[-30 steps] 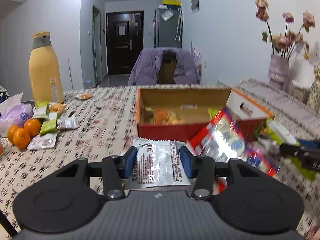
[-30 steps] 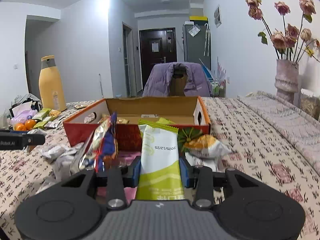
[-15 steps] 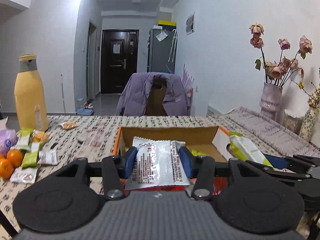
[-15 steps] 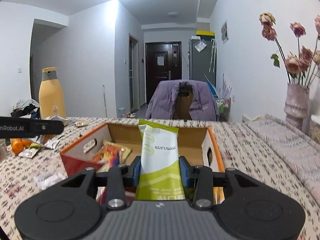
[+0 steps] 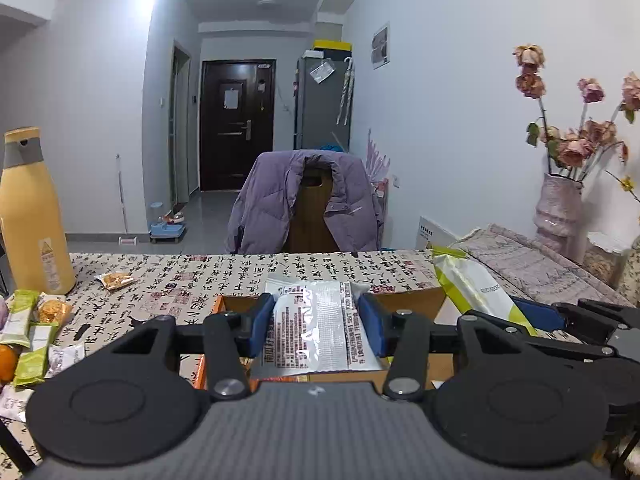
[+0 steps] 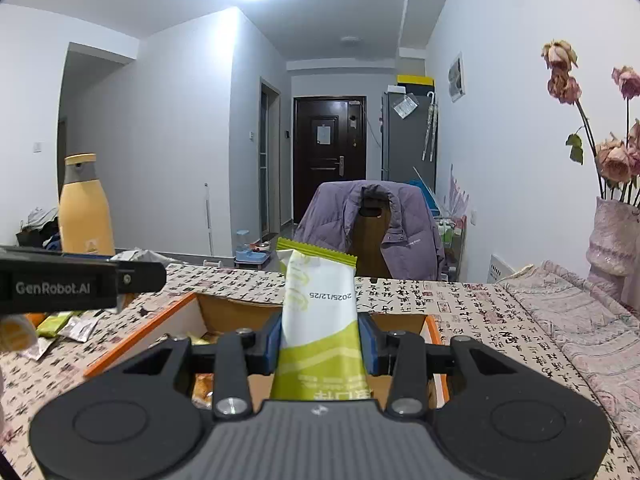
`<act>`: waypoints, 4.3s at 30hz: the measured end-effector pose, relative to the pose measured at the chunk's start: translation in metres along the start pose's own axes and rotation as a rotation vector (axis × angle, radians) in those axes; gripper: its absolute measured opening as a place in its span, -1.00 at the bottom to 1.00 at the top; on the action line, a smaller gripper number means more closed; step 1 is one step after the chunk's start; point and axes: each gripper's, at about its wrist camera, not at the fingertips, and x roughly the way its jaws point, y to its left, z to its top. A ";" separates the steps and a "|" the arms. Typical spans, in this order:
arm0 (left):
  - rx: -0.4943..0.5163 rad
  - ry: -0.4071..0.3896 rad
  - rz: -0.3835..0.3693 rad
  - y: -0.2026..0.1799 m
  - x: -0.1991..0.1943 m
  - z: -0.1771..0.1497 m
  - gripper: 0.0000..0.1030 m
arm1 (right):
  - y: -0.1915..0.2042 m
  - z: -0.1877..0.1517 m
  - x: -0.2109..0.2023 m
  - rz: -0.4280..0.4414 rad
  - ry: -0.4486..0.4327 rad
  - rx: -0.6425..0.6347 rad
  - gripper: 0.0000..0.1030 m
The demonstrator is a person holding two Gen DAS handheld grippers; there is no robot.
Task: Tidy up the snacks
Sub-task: 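Carry the white packet and green bar over the box and open both grippers, then move both grippers back from the box to the snack pile, then grasp a white packet from the pile with the left gripper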
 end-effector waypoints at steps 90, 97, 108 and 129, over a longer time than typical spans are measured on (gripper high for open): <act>-0.029 0.092 0.096 0.014 -0.079 -0.081 1.00 | 0.005 -0.072 -0.105 -0.046 0.092 0.032 1.00; -0.038 0.135 0.090 0.017 -0.093 -0.110 1.00 | -0.002 -0.099 -0.123 -0.055 0.126 0.052 1.00; -0.059 0.170 0.055 0.016 -0.106 -0.148 1.00 | -0.006 -0.132 -0.136 -0.065 0.167 0.088 1.00; -0.016 0.296 0.068 -0.001 -0.109 -0.180 0.65 | -0.003 -0.146 -0.144 -0.045 0.186 0.089 1.00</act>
